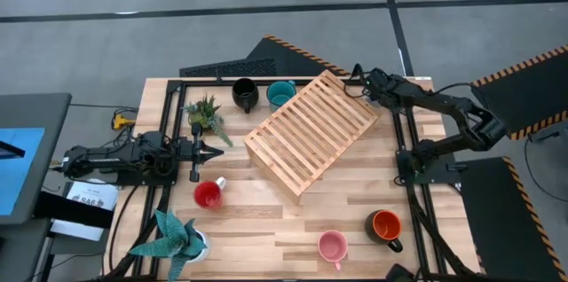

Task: Place coffee mugs
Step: Put the violet mug on the shelf

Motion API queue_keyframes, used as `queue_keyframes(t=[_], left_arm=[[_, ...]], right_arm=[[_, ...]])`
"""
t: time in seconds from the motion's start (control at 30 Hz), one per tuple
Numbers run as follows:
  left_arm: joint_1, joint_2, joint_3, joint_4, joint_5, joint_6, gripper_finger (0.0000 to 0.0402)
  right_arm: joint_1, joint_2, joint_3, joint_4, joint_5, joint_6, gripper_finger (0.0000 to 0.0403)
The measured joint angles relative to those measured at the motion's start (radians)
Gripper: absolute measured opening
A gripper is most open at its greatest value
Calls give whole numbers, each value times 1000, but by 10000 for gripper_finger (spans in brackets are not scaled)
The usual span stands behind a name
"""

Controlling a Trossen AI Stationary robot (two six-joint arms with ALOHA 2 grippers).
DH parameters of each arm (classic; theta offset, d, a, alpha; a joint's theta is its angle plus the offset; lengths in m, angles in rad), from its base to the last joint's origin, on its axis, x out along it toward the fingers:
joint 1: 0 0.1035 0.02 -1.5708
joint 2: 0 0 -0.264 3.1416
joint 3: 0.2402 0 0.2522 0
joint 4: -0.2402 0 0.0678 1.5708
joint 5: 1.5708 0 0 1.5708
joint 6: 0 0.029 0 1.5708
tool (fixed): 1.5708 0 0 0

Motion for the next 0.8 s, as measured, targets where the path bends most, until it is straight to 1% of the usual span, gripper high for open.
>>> queue_keyframes(t=[0.07, 0.13, 0.33, 0.37, 0.4, 0.6, 0.8], left_arm=[[0, 0, 0, 0, 0, 0, 0], [0, 0, 0, 0, 0, 0, 0], [0, 0, 0, 0, 0, 0, 0], [0, 0, 0, 0, 0, 0, 0], [0, 0, 0, 0, 0, 0, 0], [0, 0, 0, 0, 0, 0, 0], [0, 0, 0, 0, 0, 0, 0]], right_arm=[[-6, 0, 0, -10, 0, 16, 219], [-12, 0, 0, -23, 0, 30, 192], [-12, -10, 0, -20, 3, 30, 73], [-12, -17, 0, -17, 8, 24, 56], [-10, -25, 0, -17, 8, 14, 48], [-1, -108, -3, -23, 34, -46, 48], [15, -246, -3, -12, 41, -82, 48]])
